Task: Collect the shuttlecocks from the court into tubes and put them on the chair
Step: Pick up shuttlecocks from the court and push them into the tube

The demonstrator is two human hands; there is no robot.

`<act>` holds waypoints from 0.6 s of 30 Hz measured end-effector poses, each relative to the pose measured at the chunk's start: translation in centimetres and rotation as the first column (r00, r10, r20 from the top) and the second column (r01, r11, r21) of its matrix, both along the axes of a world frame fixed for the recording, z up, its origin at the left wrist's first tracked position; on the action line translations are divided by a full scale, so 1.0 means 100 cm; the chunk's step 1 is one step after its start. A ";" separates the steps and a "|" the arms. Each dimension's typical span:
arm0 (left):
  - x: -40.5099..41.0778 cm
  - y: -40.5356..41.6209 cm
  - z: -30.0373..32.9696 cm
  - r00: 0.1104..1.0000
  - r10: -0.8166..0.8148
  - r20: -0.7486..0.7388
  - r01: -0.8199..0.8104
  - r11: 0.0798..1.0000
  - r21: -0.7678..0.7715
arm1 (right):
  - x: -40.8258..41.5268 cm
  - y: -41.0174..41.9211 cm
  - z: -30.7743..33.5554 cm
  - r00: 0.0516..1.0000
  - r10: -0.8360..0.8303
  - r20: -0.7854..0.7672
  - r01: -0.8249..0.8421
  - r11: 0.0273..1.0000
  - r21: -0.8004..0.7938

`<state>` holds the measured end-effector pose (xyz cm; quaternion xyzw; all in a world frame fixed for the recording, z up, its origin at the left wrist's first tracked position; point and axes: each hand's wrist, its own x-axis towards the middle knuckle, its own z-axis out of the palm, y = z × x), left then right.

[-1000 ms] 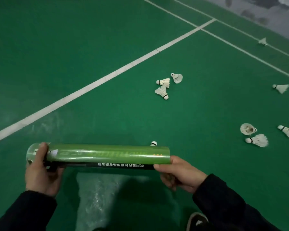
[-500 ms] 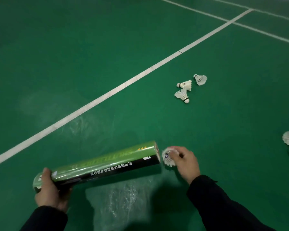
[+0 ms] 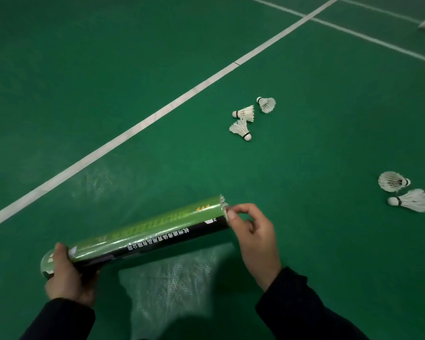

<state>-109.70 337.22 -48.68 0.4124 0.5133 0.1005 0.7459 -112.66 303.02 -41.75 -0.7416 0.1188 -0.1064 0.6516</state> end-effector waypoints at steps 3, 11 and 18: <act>0.003 -0.003 0.004 1.000 -0.008 0.012 0.008 1.000 0.002 | -0.010 -0.001 0.004 0.964 0.265 -0.004 -0.261 0.945 -0.196; 0.013 -0.015 0.017 0.991 -0.068 0.113 0.056 0.993 0.108 | 0.003 -0.021 0.019 0.552 0.694 -0.462 -0.685 0.693 0.223; 0.030 -0.031 0.026 0.993 -0.086 0.080 0.080 0.994 0.080 | 0.007 -0.012 0.009 0.908 0.326 -0.263 -0.272 0.936 0.222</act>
